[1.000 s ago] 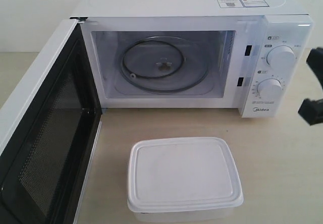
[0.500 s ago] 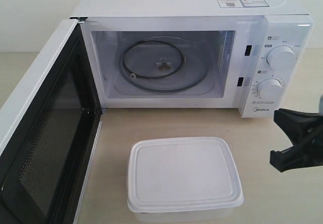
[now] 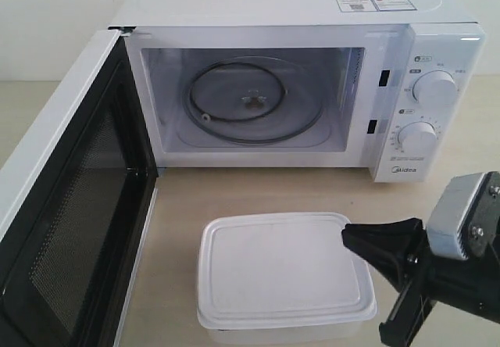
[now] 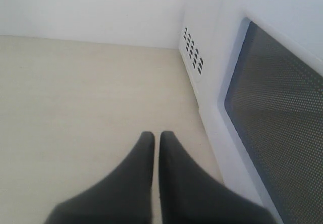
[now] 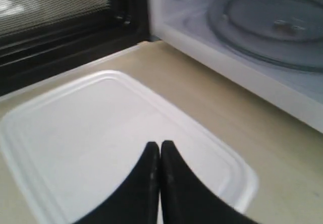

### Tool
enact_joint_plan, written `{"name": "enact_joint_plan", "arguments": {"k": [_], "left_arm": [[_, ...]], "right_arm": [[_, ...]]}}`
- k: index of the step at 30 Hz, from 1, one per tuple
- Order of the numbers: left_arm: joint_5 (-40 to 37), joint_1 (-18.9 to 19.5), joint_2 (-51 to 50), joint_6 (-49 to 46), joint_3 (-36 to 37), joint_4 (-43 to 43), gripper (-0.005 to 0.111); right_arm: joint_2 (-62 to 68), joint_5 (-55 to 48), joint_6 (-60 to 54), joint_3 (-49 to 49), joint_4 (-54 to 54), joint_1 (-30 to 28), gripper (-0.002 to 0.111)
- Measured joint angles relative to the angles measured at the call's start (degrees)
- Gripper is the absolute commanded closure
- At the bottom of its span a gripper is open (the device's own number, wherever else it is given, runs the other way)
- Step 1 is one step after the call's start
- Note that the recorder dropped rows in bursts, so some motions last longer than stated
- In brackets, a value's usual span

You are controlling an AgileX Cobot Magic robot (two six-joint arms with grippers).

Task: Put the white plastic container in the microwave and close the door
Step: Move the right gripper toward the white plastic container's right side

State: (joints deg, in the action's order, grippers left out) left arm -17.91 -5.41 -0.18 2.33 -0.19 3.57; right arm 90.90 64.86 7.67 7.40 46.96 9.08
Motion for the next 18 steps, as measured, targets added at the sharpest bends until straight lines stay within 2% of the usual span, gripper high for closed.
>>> {"name": "enact_joint_plan", "arguments": {"k": [6,7,9,14,18], "left_arm": [[0.00,0.00,0.00,0.00,0.00,0.00,0.102],[0.00,0.00,0.00,0.00,0.00,0.00,0.102],[0.00,0.00,0.00,0.00,0.00,0.00,0.102],[0.00,0.00,0.00,0.00,0.00,0.00,0.102],[0.00,0.00,0.00,0.00,0.00,0.00,0.102]], "right_arm": [[1.00,1.84,4.59,2.42,14.85,0.00,0.108],[1.00,1.07,6.63,3.78,21.10,0.00,0.108],[1.07,-2.02,8.75,4.88,26.26,0.00,0.108],[1.07,-5.51,8.88,5.34,28.80,0.00,0.108],[1.07,1.71,6.95,5.34,30.79,0.02,0.108]]}}
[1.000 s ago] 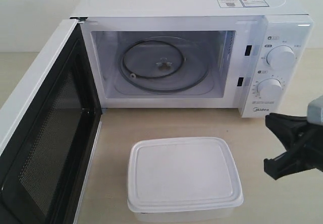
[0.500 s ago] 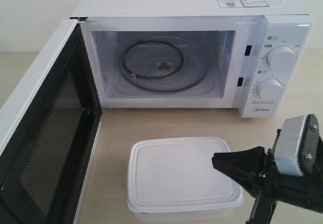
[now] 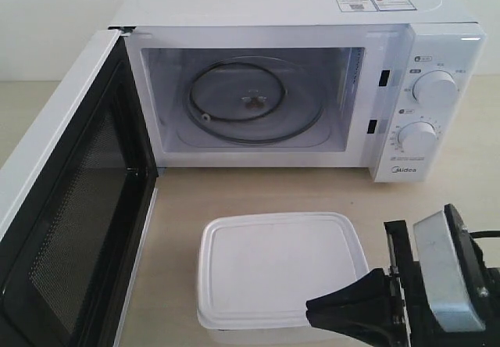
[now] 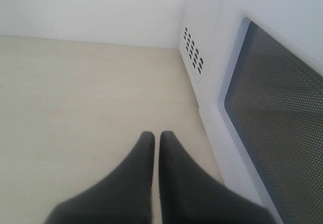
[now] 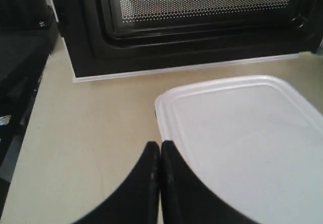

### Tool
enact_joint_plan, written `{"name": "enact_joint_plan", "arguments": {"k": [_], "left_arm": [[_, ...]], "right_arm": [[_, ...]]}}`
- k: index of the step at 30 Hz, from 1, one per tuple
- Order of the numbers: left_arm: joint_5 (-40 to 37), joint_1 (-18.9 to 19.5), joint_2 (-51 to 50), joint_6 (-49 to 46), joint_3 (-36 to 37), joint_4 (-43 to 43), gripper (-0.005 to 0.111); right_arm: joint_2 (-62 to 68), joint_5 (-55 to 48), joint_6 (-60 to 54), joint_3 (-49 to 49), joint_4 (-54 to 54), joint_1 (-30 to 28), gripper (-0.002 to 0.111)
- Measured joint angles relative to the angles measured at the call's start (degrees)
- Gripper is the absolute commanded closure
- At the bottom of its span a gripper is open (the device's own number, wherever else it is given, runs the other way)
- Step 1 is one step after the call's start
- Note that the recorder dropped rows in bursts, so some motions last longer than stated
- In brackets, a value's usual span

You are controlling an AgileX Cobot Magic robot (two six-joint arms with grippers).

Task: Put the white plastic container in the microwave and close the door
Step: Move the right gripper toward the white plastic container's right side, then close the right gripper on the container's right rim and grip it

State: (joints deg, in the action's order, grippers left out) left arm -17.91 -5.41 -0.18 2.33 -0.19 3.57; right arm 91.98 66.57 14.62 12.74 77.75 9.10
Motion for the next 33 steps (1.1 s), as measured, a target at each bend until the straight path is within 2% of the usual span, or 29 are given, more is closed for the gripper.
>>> {"name": "enact_joint_plan", "arguments": {"k": [6,11,18,24,33], "left_arm": [[0.00,0.00,0.00,0.00,0.00,0.00,0.102],[0.00,0.00,0.00,0.00,0.00,0.00,0.102],[0.00,0.00,0.00,0.00,0.00,0.00,0.102],[0.00,0.00,0.00,0.00,0.00,0.00,0.102],[0.00,0.00,0.00,0.00,0.00,0.00,0.102]], "right_arm": [[5.66,-0.19,1.44,0.10,4.07,0.00,0.108],[10.68,-1.27,1.57,0.10,1.39,0.00,0.108],[11.04,-4.47,12.70,0.10,-3.79,0.00,0.108],[11.17,-10.01,19.16,0.10,-14.23,0.10,0.108],[11.17,-10.82,19.53,0.10,-30.20,0.10,0.108]]}}
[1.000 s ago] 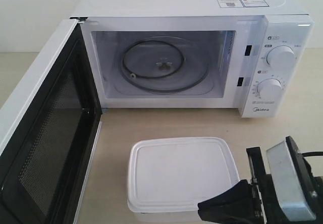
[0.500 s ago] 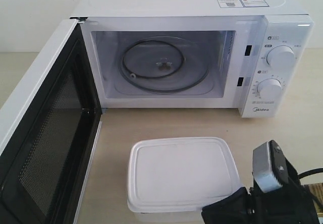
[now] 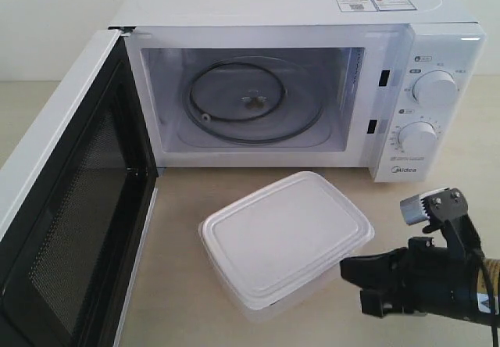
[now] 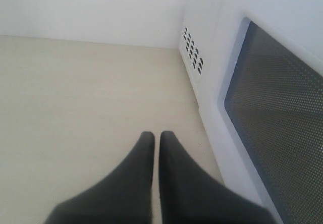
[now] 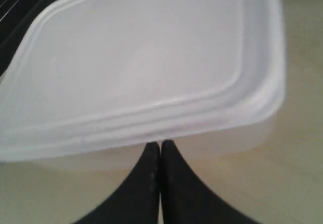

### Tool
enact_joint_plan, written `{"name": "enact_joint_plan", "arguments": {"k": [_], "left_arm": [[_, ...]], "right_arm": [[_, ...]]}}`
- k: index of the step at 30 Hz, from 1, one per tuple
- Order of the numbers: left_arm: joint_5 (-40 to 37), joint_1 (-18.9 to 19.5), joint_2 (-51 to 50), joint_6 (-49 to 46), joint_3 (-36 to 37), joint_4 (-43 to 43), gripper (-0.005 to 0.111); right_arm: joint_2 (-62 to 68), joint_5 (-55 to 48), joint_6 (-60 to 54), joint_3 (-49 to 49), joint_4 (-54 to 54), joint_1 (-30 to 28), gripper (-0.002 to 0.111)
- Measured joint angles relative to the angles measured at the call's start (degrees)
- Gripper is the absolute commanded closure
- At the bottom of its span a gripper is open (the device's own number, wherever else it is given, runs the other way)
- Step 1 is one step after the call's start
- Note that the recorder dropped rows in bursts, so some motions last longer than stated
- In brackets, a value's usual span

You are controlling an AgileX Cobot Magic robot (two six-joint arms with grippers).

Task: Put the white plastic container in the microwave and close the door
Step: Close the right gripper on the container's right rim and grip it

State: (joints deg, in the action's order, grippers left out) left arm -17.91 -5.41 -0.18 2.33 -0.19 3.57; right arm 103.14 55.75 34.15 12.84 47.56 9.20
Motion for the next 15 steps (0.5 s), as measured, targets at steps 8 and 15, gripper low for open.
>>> {"name": "enact_joint_plan", "arguments": {"k": [8,15], "left_arm": [[0.00,0.00,0.00,0.00,0.00,0.00,0.102],[0.00,0.00,0.00,0.00,0.00,0.00,0.102]], "right_arm": [[0.02,1.31,0.14,1.65,-15.77,0.00,0.108],[0.02,6.96,-2.98,5.21,-15.76,0.00,0.108]]}}
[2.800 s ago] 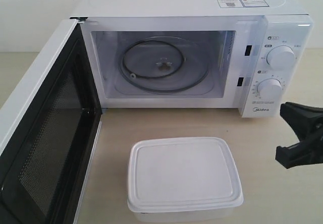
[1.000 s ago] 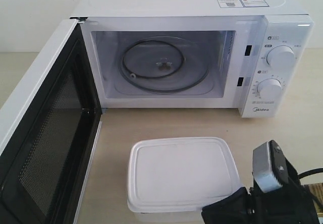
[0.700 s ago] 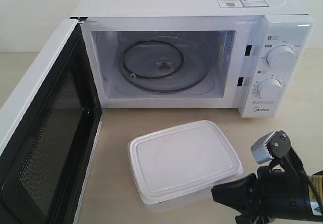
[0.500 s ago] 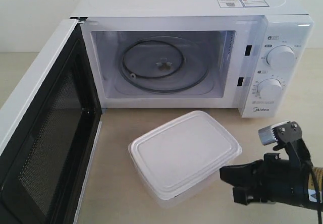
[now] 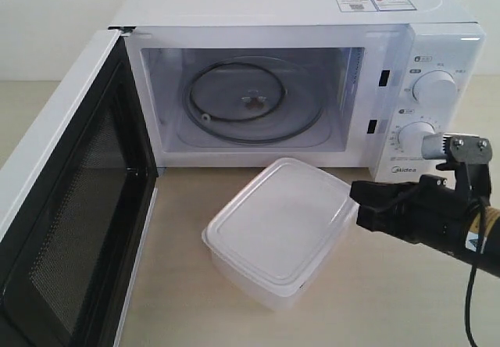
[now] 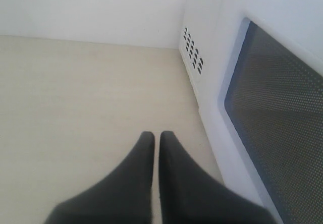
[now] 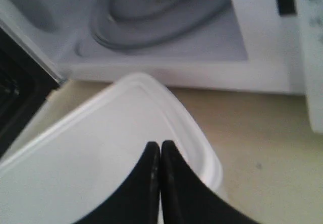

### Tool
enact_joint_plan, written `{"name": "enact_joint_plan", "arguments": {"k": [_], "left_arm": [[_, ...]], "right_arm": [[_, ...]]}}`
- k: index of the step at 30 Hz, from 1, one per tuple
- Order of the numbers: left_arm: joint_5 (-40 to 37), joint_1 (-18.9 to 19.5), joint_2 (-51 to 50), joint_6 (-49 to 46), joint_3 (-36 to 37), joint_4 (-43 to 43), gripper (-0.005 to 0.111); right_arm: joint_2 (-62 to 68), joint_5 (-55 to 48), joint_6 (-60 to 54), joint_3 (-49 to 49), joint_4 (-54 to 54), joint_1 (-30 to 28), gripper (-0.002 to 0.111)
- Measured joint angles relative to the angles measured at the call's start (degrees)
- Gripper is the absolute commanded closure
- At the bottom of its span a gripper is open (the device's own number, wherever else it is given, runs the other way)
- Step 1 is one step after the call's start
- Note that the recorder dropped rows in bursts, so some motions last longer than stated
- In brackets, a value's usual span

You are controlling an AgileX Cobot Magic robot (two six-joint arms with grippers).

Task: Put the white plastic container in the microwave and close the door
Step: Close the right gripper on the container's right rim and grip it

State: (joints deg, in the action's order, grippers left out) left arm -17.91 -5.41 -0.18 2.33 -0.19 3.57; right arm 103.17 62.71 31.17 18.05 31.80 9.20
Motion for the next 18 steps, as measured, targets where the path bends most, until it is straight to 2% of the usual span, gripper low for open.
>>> {"name": "enact_joint_plan", "arguments": {"k": [3,11,14,18], "left_arm": [[0.00,0.00,0.00,0.00,0.00,0.00,0.102],[0.00,0.00,0.00,0.00,0.00,0.00,0.102],[0.00,0.00,0.00,0.00,0.00,0.00,0.102],[0.00,0.00,0.00,0.00,0.00,0.00,0.102]], "right_arm": [[0.00,5.31,-2.93,-2.23,-1.24,0.00,0.108],[0.00,6.18,-14.11,-7.50,-2.75,0.00,0.108],[0.00,6.29,-12.59,-7.59,-2.65,0.00,0.108],[0.83,6.59,-3.24,-7.59,-1.42,0.00,0.108]]}}
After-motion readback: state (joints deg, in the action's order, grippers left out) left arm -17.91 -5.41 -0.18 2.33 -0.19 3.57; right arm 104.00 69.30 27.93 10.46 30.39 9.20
